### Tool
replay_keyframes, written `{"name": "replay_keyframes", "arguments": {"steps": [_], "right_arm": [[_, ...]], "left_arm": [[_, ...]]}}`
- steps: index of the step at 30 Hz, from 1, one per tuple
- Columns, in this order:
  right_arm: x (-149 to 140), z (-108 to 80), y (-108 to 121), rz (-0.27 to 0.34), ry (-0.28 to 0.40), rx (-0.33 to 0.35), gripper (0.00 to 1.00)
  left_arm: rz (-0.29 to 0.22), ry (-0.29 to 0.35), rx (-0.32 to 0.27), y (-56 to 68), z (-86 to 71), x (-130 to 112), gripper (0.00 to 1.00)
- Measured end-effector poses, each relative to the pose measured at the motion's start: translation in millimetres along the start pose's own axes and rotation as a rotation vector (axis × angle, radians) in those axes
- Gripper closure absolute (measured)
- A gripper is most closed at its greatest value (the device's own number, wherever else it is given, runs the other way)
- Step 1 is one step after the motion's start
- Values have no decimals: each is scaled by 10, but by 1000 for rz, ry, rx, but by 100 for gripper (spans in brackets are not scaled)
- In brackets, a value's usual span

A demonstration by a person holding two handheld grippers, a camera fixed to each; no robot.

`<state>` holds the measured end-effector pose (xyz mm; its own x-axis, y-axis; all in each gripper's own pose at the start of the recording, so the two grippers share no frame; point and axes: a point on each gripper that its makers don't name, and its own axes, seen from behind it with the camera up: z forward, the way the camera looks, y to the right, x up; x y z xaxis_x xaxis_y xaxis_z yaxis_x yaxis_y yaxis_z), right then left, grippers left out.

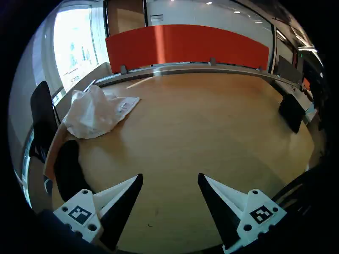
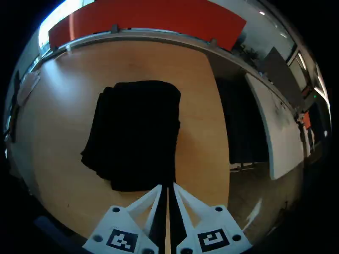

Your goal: Fold towel

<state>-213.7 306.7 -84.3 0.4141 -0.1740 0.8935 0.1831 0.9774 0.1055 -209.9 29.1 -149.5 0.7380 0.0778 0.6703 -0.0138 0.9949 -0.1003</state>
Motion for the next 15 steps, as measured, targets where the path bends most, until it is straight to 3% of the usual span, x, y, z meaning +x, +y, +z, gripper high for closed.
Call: {"name": "replay_keyframes", "arguments": {"steps": [7, 15], "right_arm": [[17, -26, -26, -9, 18, -7, 88], [47, -63, -43, 7, 53, -27, 36]], "left_arm": [[-2, 4, -1, -5, -7, 18, 4], [1, 6, -4, -22, 2, 26, 4]]}}
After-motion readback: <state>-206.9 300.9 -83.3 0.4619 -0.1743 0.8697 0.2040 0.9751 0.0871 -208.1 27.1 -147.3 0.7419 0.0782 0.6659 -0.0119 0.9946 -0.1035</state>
